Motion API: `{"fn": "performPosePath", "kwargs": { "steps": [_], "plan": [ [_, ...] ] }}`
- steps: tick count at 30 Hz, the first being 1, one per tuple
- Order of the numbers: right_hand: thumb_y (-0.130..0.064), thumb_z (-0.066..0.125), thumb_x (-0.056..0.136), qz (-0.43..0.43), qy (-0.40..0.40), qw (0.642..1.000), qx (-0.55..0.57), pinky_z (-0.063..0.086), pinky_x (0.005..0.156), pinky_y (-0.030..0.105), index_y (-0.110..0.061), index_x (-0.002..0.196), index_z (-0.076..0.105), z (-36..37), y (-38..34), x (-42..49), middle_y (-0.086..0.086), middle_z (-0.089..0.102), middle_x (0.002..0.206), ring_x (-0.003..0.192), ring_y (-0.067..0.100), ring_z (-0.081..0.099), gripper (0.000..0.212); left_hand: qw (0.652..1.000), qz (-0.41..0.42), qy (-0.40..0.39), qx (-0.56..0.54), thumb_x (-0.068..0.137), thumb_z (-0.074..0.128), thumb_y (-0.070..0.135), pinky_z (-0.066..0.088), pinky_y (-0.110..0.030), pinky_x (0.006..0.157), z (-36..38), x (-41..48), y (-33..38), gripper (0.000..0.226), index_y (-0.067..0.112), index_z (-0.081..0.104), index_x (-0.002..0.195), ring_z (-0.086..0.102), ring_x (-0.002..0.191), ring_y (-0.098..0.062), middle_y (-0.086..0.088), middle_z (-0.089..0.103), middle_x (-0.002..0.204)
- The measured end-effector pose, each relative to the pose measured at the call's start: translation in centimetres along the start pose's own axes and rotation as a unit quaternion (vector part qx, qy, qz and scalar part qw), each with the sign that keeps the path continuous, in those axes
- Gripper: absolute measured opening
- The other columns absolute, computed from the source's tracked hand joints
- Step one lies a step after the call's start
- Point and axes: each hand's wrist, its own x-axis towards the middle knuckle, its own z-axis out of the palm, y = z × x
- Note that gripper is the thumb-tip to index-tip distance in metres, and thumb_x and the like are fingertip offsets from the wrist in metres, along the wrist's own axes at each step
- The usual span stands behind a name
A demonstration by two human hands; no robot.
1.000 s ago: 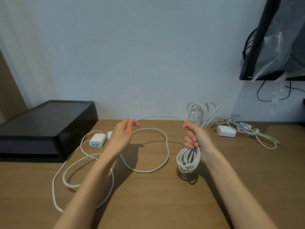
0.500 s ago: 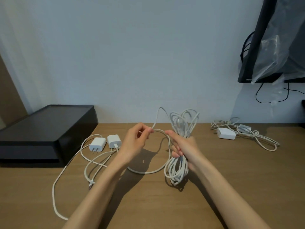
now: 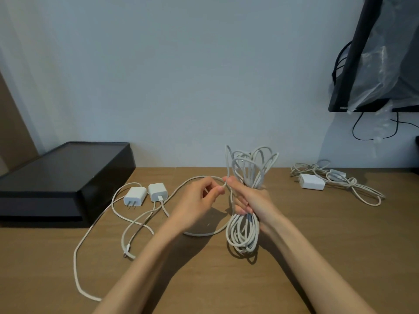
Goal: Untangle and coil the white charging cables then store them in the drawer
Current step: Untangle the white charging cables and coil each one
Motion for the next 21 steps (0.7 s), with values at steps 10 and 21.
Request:
{"fn": "performPosePath", "kwargs": {
  "steps": [10, 21],
  "plan": [
    [-0.021, 0.055, 0.096, -0.048, 0.068, 0.995, 0.054, 0.033, 0.037, 0.016, -0.008, 0.079, 0.056, -1.1, -0.9, 0.3, -0.003, 0.037, 0.045, 0.035, 0.006, 0.035, 0.021, 0.999, -0.031, -0.017, 0.025, 0.097, 0.049, 0.025, 0.037, -0.012, 0.055, 0.1, 0.1, -0.1, 0.016, 0.027, 0.06, 0.086, 0.047, 0.059, 0.002, 0.011, 0.054, 0.07],
    [-0.027, 0.047, 0.1, -0.094, 0.168, 0.975, 0.113, 0.057, 0.083, 0.043, -0.006, 0.07, 0.054, -2.5, -1.4, 0.8, 0.003, 0.061, 0.06, 0.059, 0.015, 0.065, 0.037, 0.986, -0.015, -0.164, -0.031, 0.095, 0.054, 0.026, 0.031, -0.008, 0.049, -1.5, -0.5, 1.1, 0.02, 0.015, 0.071, 0.096, 0.041, 0.049, 0.004, 0.009, 0.051, 0.064]
  ]
}}
